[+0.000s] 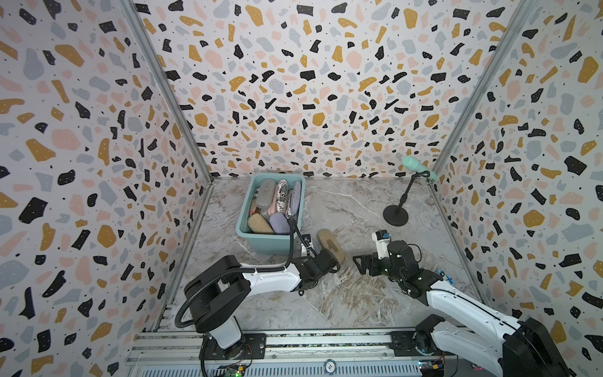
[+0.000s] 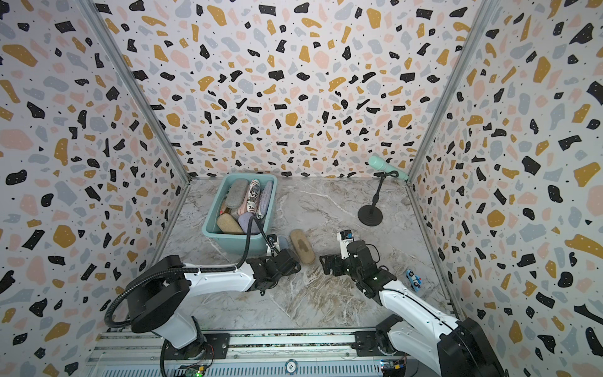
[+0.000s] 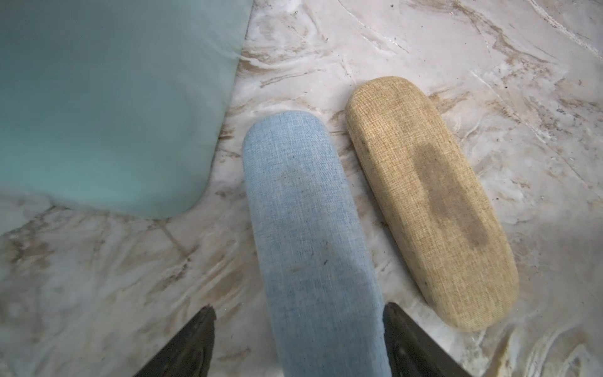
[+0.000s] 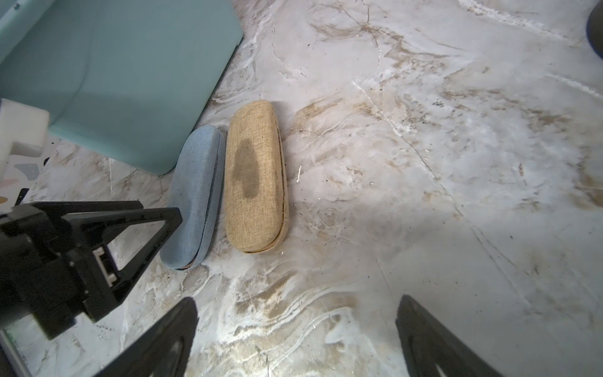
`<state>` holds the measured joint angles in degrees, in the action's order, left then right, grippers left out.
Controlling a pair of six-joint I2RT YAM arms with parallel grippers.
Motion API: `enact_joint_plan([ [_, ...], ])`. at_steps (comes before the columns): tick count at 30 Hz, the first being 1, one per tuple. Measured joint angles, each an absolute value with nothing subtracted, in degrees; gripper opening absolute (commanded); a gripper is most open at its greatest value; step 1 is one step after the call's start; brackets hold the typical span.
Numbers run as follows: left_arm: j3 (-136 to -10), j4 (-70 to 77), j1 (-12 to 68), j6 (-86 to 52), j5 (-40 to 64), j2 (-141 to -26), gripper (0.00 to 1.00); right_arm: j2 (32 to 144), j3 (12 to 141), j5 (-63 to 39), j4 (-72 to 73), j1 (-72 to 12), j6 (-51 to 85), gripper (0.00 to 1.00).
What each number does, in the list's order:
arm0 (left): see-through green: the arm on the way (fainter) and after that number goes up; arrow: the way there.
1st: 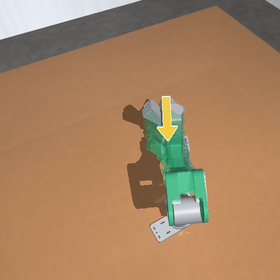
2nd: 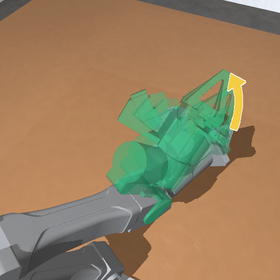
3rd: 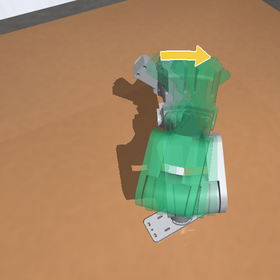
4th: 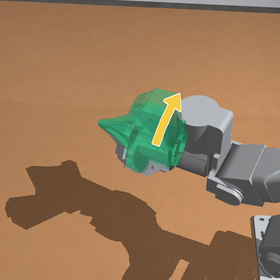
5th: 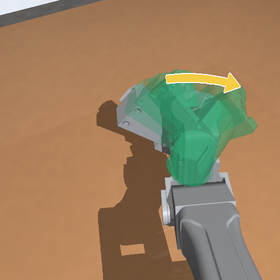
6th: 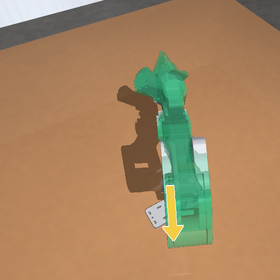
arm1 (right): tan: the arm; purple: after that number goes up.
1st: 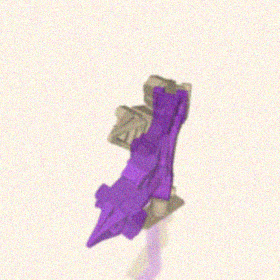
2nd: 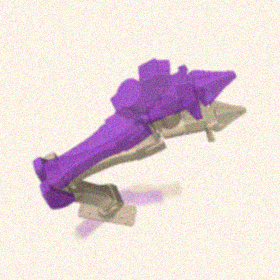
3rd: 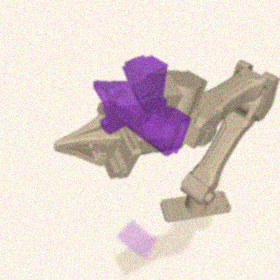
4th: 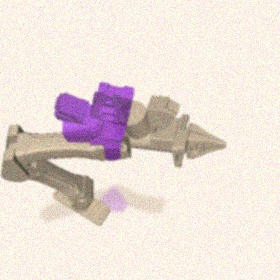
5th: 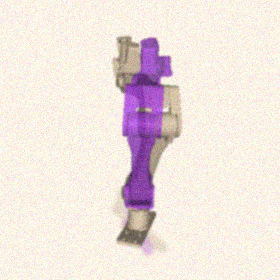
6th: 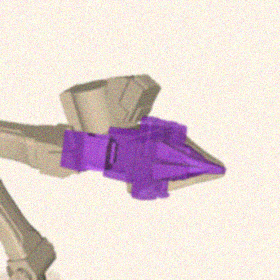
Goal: Put the glasses cases into the storage boxes
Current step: Adjust the glasses case at the center of the board.
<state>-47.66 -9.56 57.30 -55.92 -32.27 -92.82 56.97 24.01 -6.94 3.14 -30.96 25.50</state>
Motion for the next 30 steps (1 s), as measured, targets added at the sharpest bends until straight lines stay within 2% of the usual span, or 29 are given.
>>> enact_joint_plan([
  [5, -46.33, -11.25, 57.3, -54.08, -32.01, -90.59, 0.83, 56.93, 24.01, -7.03, 3.14, -30.89, 25.52, 0.97],
  [11, -46.57, -11.31, 57.3, -52.71, -29.47, -90.61, 0.91, 56.93, 24.01, -7.07, 3.18, -30.85, 25.52, 0.99],
  [13, -47.03, -10.66, 57.3, -52.99, -28.88, -91.42, 0.99, 56.9, 24.01, -7.07, 3.22, -30.85, 25.52, 1.0],
  [17, -48.73, -9.82, 57.28, -54.94, -28.97, -94.43, 1.0, 56.71, 23.99, -7.09, 3.22, -30.85, 25.47, 1.0],
  [20, -49.12, -8.64, 56.97, -56.18, -28.93, -96.9, 0.95, 56.62, 23.99, -7.29, 3.22, -30.83, 25.45, 1.0],
  [30, -49.47, -7.42, 56.29, -56.21, -29.08, -98.65, 0.68, 55.31, 22.15, -7.44, 3.53, -30.7, 25.63, 0.97],
])
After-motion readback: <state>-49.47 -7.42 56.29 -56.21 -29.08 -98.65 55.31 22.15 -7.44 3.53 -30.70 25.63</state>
